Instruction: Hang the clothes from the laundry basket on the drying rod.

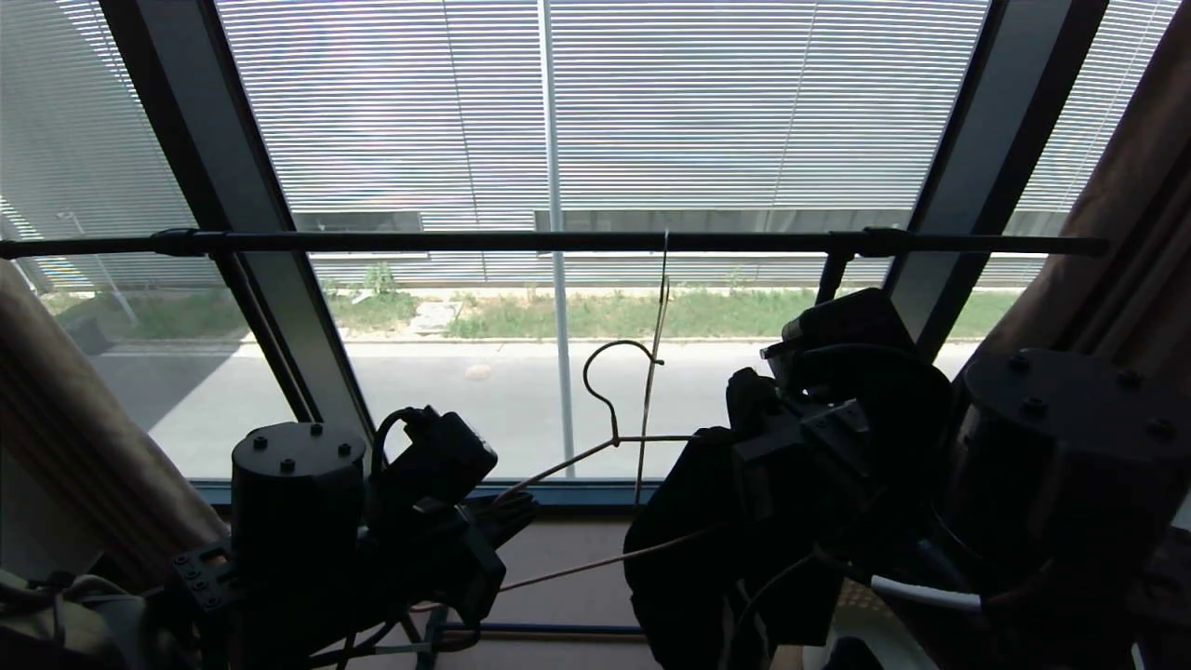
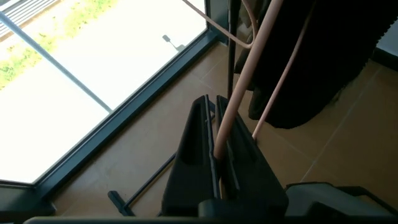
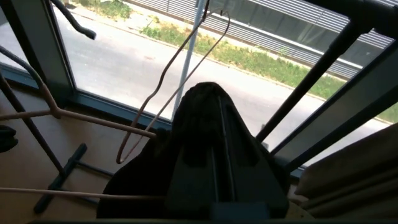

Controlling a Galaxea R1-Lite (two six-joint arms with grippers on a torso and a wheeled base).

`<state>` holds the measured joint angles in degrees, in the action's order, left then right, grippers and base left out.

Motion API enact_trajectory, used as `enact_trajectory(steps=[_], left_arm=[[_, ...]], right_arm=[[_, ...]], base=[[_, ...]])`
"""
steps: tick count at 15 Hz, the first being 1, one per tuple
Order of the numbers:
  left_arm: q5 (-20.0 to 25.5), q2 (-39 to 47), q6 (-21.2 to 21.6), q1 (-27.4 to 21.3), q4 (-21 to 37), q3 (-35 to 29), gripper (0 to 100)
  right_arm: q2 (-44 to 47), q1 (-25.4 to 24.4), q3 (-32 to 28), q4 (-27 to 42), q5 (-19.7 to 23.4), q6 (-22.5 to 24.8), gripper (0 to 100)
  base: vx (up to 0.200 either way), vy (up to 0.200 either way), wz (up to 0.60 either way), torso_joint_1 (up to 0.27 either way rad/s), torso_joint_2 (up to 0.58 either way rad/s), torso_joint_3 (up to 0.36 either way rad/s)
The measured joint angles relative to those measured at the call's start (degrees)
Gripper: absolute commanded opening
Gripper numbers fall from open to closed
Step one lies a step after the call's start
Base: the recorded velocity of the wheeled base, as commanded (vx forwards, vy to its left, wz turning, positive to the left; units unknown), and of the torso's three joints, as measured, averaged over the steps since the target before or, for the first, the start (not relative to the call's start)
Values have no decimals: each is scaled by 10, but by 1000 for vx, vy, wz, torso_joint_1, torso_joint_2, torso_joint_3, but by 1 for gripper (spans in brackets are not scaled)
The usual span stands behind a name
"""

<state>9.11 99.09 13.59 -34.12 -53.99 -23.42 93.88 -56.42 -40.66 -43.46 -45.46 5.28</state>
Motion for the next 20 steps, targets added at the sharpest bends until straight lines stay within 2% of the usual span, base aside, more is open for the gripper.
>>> enact_trajectory(steps=[7, 12, 13, 20], left_arm=[[0, 0, -2, -4, 0, 4, 0], [0, -2, -3, -14, -1, 6, 0], [0, -4, -3, -15, -1, 7, 0], [0, -19, -3, -19, -1, 19, 0]], right_arm=[[32, -76, -45, -2, 0, -52, 0], [37, -76, -46, -2, 0, -75, 0], [37, -72, -44, -3, 0, -79, 100], [23, -20, -23, -6, 1, -100, 100]], base=[[0, 0, 0, 0, 0, 0], [0, 0, 0, 0, 0, 0], [0, 0, 0, 0, 0, 0], [0, 0, 0, 0, 0, 0]])
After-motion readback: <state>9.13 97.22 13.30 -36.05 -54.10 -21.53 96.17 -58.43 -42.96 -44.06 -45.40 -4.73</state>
